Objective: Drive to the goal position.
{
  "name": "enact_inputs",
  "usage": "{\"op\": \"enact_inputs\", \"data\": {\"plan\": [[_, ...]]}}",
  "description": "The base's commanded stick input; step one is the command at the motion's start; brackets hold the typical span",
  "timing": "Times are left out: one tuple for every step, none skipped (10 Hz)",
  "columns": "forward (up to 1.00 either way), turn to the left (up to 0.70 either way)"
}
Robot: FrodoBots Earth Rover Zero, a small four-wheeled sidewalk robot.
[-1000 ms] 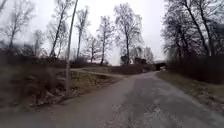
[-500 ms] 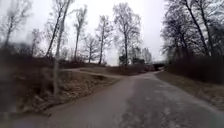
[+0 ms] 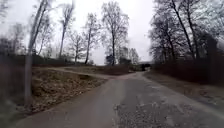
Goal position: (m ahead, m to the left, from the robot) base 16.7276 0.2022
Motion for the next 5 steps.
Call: {"op": "enact_inputs", "data": {"plan": [[1.00, -0.27], [1.00, 0.00], [1.00, 0.00], [1.00, 0.00], [1.00, 0.00]]}}
